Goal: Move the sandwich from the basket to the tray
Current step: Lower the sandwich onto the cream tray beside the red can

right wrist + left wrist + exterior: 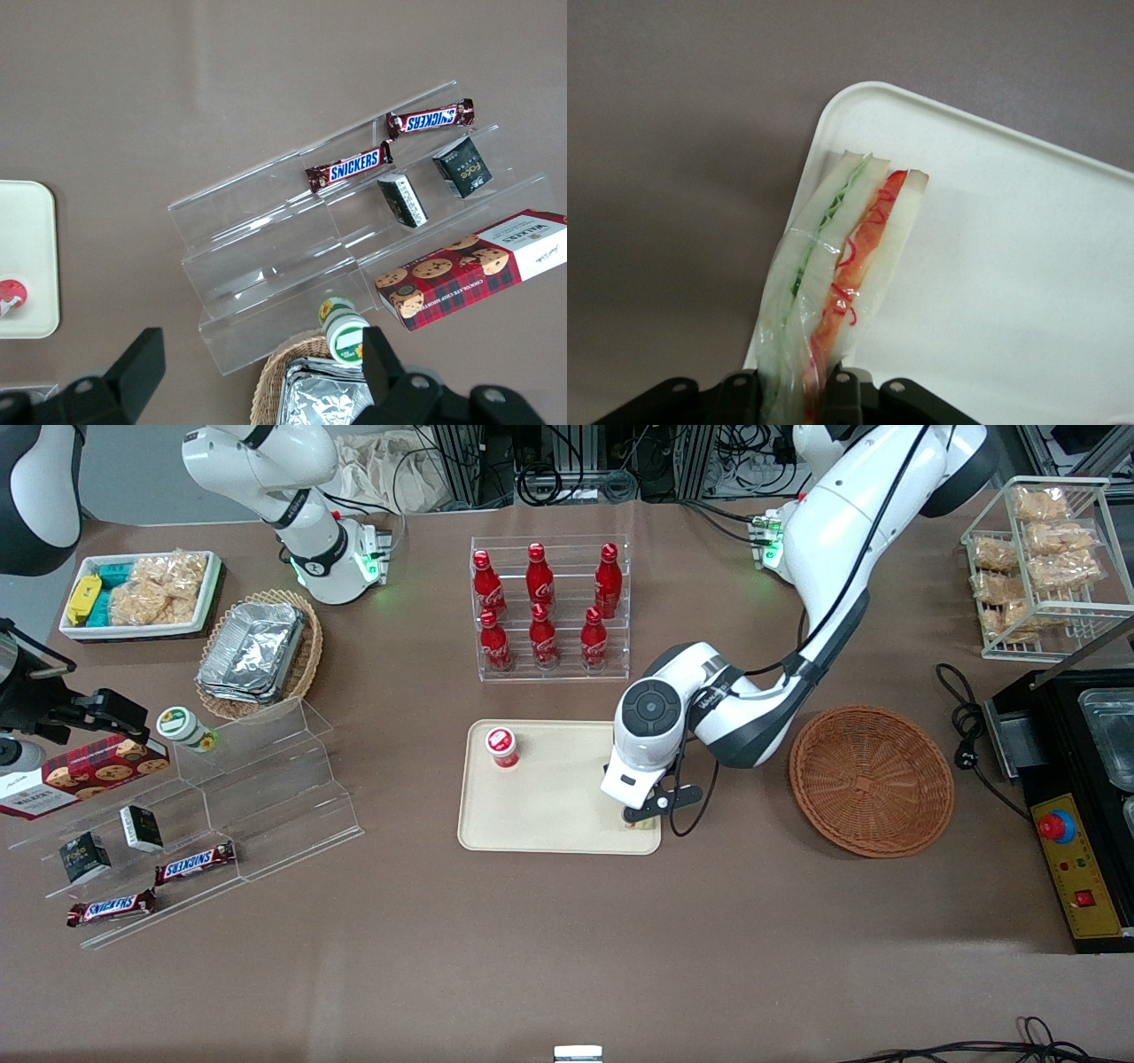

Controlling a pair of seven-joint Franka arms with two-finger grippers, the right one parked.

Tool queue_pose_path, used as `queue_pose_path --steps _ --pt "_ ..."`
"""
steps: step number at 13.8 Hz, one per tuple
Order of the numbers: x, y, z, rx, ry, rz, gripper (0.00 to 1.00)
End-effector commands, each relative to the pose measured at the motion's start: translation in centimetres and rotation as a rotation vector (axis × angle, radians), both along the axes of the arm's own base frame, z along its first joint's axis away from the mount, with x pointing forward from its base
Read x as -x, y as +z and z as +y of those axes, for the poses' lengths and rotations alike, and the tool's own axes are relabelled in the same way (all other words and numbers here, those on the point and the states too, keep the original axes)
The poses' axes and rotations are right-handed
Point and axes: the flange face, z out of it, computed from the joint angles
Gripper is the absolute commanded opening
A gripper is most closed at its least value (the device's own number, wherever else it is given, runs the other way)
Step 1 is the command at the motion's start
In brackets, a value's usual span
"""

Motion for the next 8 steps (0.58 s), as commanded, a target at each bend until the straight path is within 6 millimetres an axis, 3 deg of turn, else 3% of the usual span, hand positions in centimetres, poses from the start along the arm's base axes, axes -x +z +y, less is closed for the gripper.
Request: queue_pose_path --steps 1,2,4,6,8 --pt "-0.5 -0.8 -0.8 0.003 0.036 -0.007 0.0" --pt "-0.5 -0.8 -0.8 0.004 0.025 -0.007 0.0" --pt "1.4 -1.6 -3.0 -0.011 -0.03 -0.009 0.04" --pt "1.6 -2.8 -3.2 -0.022 -0.041 -0.001 0.81" --pt "1.5 -2.7 -3.0 -0.048 -0.064 -0.029 1.0"
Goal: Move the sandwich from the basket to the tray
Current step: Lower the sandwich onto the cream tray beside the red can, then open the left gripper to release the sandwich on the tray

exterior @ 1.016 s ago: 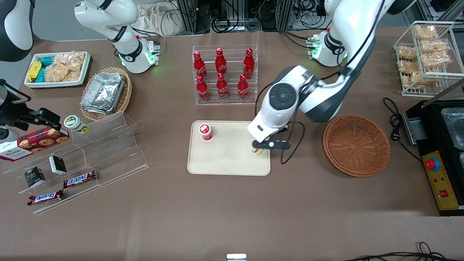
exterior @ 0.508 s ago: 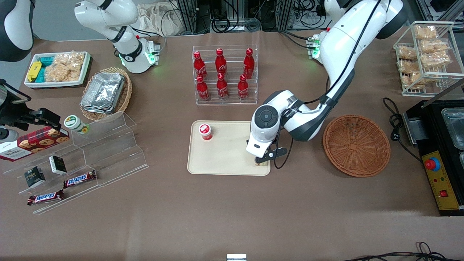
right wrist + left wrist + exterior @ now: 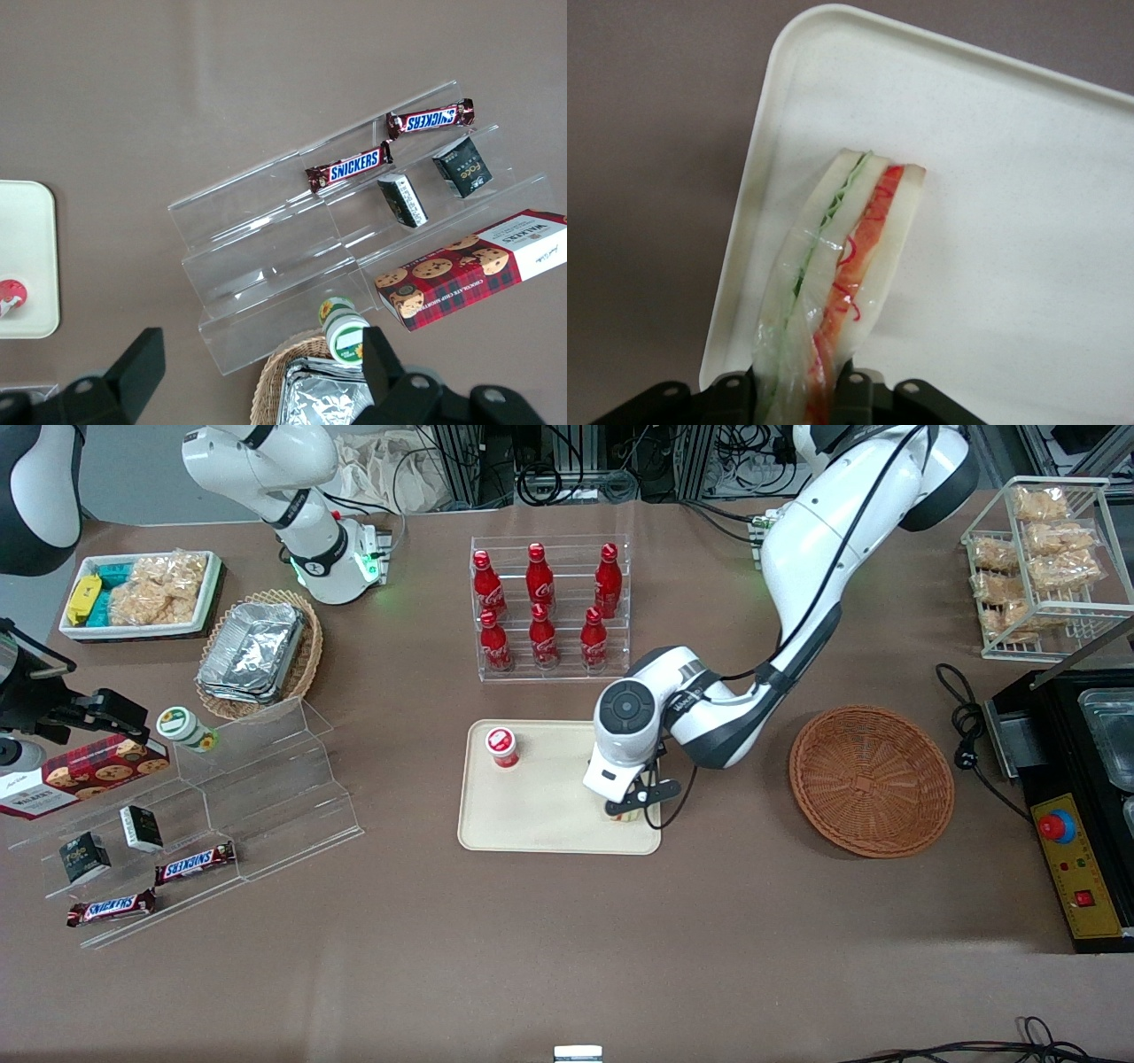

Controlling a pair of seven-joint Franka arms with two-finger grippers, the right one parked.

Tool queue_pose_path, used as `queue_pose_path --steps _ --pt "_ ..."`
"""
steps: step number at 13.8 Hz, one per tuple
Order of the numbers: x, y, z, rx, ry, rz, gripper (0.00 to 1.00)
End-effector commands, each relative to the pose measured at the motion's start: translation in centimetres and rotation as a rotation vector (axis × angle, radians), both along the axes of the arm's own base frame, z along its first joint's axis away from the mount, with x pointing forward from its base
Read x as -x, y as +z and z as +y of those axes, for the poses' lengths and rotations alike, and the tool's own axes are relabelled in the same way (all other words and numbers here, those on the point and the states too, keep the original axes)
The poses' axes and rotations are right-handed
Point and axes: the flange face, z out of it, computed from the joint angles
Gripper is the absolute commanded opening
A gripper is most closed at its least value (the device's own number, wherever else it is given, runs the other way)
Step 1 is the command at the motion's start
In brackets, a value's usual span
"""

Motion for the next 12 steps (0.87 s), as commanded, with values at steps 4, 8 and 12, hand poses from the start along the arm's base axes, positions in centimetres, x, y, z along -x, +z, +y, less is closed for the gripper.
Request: queue_pose_path --steps 4,8,12 --pt "-1.5 4.0 0.7 -0.053 0.01 -0.066 1.0" --pt "-3.3 13.0 2.5 -0.106 0.06 -0.113 1.0" --pt "-4.9 19.4 8.6 -0.057 0.038 -0.093 1.0"
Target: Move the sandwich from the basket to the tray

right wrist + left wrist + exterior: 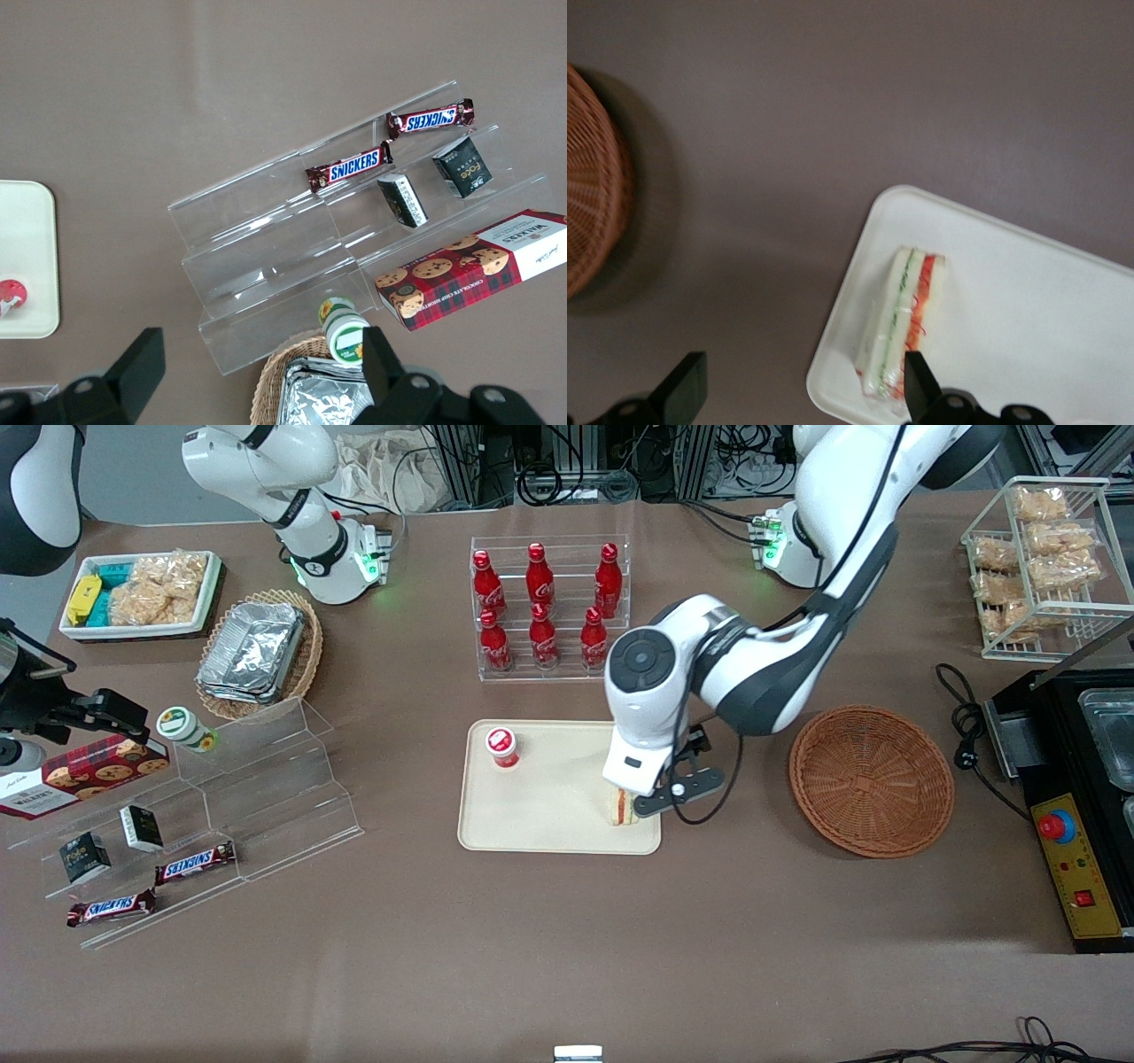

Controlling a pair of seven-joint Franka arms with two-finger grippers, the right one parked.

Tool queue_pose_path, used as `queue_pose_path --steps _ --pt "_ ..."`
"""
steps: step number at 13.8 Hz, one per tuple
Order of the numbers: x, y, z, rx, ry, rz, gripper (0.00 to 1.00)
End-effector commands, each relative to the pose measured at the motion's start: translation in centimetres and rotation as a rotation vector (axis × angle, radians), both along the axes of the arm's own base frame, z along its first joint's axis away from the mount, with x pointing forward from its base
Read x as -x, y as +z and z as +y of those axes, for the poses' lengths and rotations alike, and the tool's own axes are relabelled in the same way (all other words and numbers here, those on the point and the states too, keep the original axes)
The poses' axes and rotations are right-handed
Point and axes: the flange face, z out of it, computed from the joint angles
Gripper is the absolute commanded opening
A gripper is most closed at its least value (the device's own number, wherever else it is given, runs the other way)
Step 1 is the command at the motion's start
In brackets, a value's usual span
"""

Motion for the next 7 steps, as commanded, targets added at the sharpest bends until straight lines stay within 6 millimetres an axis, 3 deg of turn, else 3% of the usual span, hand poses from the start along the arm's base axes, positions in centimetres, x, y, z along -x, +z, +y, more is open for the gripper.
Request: queue_pose_path --steps 1,7 --pt "-0.2 3.5 5.5 0.024 -0.035 0.038 1.0" --pt "3.2 7.7 16.2 0.07 -0.205 0.071 1.0"
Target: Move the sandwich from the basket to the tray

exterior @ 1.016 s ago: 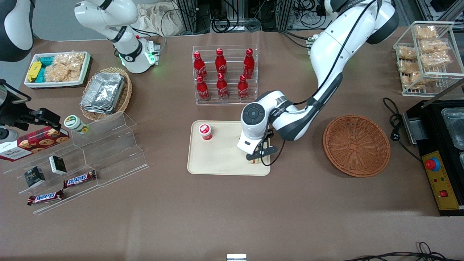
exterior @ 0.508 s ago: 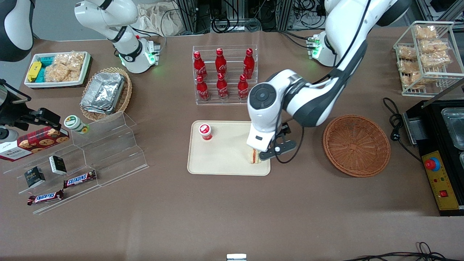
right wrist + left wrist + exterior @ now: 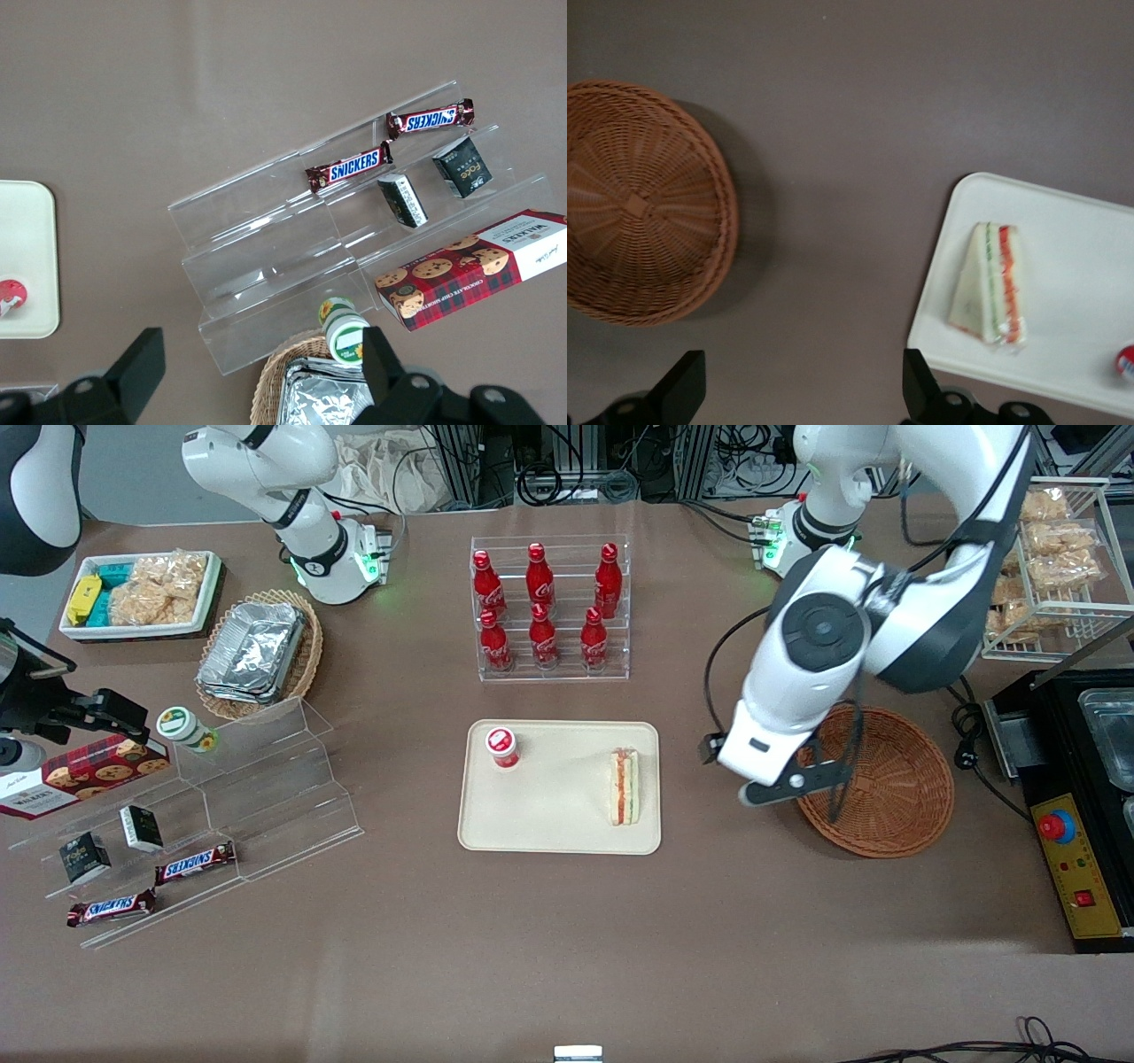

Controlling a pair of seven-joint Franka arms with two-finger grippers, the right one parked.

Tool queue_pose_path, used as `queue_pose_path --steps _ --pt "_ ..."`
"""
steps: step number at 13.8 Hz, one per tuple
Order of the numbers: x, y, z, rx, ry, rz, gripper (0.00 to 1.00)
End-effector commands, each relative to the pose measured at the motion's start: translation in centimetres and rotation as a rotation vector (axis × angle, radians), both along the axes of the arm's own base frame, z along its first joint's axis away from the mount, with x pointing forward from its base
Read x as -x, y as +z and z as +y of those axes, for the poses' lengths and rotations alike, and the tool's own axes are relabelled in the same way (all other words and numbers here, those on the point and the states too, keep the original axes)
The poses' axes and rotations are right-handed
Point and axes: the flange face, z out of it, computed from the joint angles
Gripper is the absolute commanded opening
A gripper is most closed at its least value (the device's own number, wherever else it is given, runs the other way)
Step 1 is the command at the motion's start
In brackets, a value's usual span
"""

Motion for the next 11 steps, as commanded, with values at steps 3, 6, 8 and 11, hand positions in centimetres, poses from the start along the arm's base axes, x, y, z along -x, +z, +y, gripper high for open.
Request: queue_pose_path --steps 3,6,8,11 --pt "1.9 2.4 7.2 0.001 -0.178 0.03 1.0" --pt "1.0 4.0 11.2 -0.002 -0.271 0.07 1.0" --pt "0.3 5.1 13.6 0.001 -0.285 0.063 1.0" --pt "-0.1 4.8 16.1 0.007 -0.277 0.079 1.0"
